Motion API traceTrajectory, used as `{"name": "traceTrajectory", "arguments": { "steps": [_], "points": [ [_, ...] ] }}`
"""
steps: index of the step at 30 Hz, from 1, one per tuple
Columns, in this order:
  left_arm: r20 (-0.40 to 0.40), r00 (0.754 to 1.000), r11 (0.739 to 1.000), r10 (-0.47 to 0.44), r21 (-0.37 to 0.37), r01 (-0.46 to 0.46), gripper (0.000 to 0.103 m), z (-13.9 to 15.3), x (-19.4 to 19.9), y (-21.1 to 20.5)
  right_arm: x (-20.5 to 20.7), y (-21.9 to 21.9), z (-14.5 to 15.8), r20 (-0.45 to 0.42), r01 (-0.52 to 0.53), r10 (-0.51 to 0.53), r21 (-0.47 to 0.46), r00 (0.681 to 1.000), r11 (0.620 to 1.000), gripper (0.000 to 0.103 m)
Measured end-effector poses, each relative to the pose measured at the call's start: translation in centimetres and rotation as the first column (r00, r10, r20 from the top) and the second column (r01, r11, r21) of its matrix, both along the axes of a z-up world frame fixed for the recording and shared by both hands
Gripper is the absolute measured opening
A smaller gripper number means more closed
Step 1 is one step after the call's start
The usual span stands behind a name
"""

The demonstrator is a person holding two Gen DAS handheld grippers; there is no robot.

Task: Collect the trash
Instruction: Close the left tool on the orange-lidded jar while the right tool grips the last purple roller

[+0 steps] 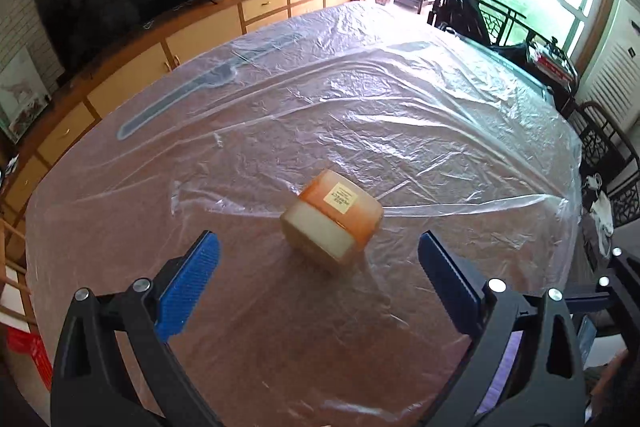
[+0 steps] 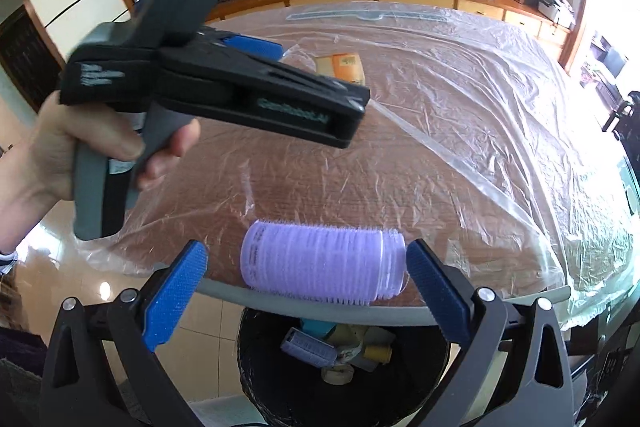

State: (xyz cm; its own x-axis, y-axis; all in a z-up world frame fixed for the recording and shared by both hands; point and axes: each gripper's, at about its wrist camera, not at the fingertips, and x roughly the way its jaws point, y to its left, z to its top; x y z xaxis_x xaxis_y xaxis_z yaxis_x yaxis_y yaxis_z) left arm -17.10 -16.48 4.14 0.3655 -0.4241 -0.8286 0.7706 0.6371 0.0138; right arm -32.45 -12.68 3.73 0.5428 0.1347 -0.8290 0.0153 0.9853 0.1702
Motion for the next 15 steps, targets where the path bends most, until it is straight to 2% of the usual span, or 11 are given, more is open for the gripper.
{"name": "traceTrajectory", "arguments": {
  "steps": [4,6,8,11,13,15],
  "points": [
    [0.025,0.998,0.998,-0.061,0.022,0.061,0.1,-0.8,0.2,-0.9,0.6,0.2,-0.3,-0.01,0.042,-0.042,-0.026,0.999,0.999,0.098],
    [0.033,0.996,0.996,-0.089,0.025,0.088,0.095,-1.0,0.2,-1.1,0.7,0.1,-0.5,-0.015,0.058,-0.058,-0.022,0.998,0.998,0.098],
    [0.035,0.992,0.992,-0.121,0.038,0.119,0.087,-1.3,0.3,-1.3,0.7,0.1,-0.8,-0.026,0.068,-0.068,-0.018,0.997,0.998,0.098],
    [0.023,0.99,0.989,-0.142,0.056,0.14,0.066,-1.8,0.6,-1.6,0.8,-0.1,-1.0,-0.034,0.081,-0.081,-0.005,0.996,0.997,0.098],
    [0.013,0.988,0.987,-0.152,0.052,0.152,0.058,-2.0,0.7,-1.6,0.7,-0.1,-1.1,-0.034,0.085,-0.085,-0.003,0.996,0.996,0.095],
    [0.012,0.987,0.986,-0.159,0.047,0.158,0.057,-2.1,0.7,-1.4,0.6,-0.1,-1.2,-0.041,0.083,-0.083,-0.006,0.996,0.997,0.081]
  ]
}}
